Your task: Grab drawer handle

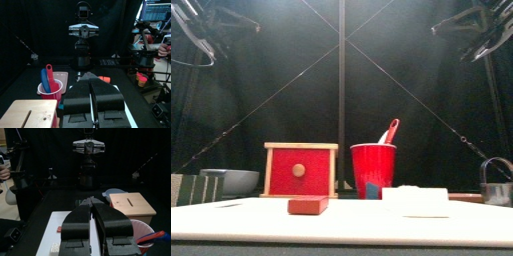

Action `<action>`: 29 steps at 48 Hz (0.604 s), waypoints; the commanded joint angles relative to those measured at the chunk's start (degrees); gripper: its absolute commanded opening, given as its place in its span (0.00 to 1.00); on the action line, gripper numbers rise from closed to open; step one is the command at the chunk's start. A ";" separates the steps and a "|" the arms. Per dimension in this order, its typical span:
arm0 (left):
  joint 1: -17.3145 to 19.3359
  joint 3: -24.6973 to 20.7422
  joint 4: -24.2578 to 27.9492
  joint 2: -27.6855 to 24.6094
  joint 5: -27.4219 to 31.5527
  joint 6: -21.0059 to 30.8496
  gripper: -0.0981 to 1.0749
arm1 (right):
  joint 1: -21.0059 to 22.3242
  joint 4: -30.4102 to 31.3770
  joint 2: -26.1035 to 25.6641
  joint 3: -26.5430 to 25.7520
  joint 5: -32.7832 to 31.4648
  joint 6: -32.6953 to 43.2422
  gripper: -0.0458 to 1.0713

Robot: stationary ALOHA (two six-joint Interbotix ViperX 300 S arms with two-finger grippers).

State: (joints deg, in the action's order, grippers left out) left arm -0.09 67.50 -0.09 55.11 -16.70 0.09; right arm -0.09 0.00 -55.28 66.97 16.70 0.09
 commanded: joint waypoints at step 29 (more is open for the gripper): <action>0.53 5.01 -19.42 -11.51 -18.28 0.35 0.13 | 8.88 6.94 29.71 -17.93 2.72 -0.44 0.05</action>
State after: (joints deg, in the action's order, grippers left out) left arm 0.88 72.51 -14.85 45.70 -29.36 0.44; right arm 7.03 5.98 -28.56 52.82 17.84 -0.62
